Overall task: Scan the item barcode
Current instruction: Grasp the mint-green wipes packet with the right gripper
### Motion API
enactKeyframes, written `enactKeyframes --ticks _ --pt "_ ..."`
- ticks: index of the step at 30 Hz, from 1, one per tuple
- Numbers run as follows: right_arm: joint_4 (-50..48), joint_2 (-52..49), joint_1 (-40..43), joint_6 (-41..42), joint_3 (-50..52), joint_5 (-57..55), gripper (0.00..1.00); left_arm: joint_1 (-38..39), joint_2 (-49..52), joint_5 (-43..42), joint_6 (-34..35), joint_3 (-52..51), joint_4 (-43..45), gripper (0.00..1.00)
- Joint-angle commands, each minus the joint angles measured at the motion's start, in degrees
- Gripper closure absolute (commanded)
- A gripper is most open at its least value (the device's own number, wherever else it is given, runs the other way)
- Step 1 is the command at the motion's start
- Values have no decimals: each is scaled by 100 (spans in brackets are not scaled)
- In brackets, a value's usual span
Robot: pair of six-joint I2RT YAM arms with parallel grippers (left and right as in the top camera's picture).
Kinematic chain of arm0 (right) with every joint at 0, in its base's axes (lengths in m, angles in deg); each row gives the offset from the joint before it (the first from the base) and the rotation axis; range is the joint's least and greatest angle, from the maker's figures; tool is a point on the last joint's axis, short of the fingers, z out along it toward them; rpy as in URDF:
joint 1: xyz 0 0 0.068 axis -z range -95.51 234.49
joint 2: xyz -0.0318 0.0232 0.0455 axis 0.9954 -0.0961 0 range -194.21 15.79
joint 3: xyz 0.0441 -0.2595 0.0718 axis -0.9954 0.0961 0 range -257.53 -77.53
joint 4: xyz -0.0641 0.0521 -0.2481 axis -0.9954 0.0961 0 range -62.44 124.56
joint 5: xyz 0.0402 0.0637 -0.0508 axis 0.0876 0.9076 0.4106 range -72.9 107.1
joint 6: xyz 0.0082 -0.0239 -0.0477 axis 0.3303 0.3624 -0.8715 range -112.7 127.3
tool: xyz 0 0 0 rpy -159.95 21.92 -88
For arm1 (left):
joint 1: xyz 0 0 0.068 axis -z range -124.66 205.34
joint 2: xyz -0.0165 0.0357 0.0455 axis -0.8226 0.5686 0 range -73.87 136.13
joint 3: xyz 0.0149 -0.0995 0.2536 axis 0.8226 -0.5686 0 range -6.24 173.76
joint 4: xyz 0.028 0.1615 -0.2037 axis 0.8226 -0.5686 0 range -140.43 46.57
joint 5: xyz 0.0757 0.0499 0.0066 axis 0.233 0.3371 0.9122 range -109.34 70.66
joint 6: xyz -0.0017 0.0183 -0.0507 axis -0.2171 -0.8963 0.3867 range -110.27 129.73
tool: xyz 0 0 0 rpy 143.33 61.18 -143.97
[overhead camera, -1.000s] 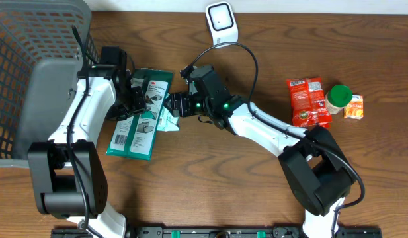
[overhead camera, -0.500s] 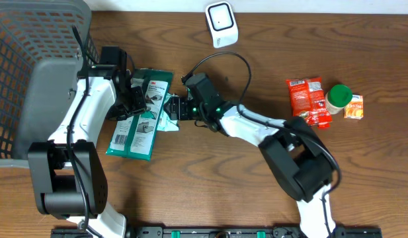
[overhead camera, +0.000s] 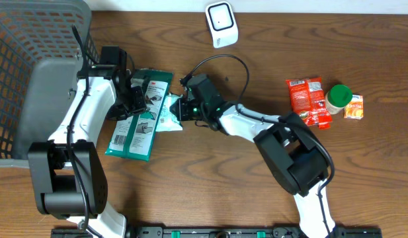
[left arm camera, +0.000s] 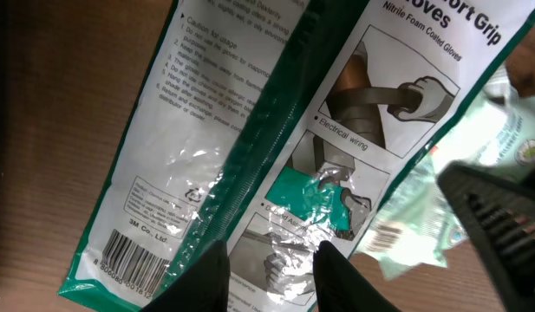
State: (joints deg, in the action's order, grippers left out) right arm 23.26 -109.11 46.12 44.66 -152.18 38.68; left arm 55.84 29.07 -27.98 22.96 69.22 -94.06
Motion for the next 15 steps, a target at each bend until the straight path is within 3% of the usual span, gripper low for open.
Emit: enactKeyframes --ticks 1,6,10,15 --pt "562 260 380 -435 61 -15 88 -15 -57 -26 -48 -22 17 66" --pt "1740 846 879 -1034 61 -72 90 -7 -302 -944 -52 -22 83 62" --pt "2736 1027 1244 -1049 61 33 99 74 -297 -1770 -98 -24 149 62" --pt "3110 1036 1690 -1882 61 1432 99 415 -258 -2465 -361 -26 396 59"
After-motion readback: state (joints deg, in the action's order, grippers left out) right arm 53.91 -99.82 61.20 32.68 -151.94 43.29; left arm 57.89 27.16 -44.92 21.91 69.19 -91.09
